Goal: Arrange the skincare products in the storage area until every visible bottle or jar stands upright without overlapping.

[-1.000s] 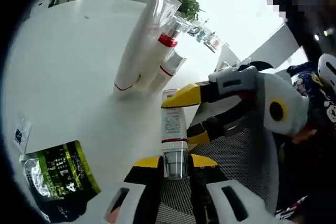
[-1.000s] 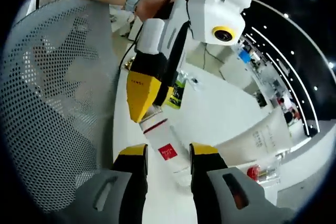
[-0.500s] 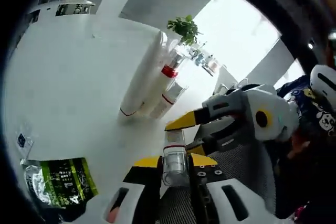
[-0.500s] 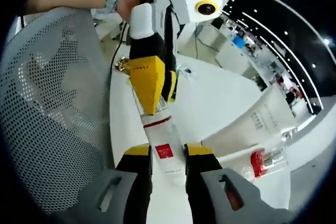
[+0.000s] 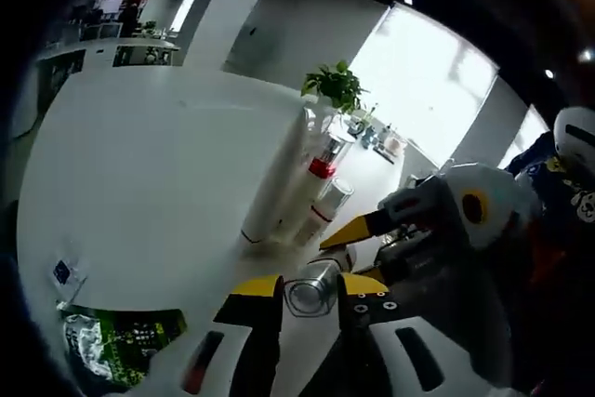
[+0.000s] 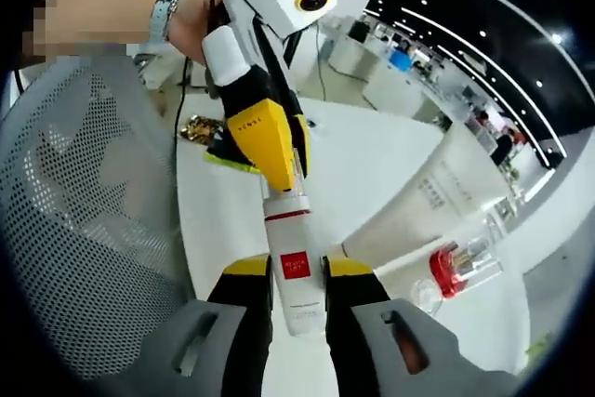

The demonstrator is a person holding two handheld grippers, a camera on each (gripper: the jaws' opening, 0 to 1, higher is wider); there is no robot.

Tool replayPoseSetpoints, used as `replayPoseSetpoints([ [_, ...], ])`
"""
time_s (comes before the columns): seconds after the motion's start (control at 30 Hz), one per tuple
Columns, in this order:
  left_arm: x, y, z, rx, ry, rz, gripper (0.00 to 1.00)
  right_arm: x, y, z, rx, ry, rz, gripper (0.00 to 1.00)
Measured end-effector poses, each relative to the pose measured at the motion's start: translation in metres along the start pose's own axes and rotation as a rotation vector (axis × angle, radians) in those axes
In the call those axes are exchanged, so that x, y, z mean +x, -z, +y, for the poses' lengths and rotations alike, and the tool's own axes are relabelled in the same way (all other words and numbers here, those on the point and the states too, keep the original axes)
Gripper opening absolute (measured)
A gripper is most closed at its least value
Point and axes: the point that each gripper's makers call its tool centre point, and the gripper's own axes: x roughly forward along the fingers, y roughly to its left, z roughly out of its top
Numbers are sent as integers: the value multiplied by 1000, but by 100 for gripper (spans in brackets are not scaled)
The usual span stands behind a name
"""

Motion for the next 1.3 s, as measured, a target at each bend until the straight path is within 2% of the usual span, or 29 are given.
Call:
replayPoseSetpoints([
  [0.27,-1,-3,-1,16,7,-18,25,-2,-1,-9,75,28,-21,19],
  [0.37,0,-2,-3,21,16,-18,28,-4,-2,-13,117,38,-34,19],
  [0.5,3,-2,-6,13,21,-15,28,-6,-5,-16,182,32,-62,19],
  [0.6,8,-5,-10,20,16,-13,26,-7,-9,-15,206,19,-92,19],
  [0.8,9,-9,-12,30,18,-25,23,-6,-10,-13,247,-1,-104,19],
  [0.97,10,-6,-13,46,14,1,17,-5,-9,-10,284,-21,-104,19],
  [1.3,9,-11,-17,51,22,-34,12,-4,-8,-9,337,-46,-108,18],
])
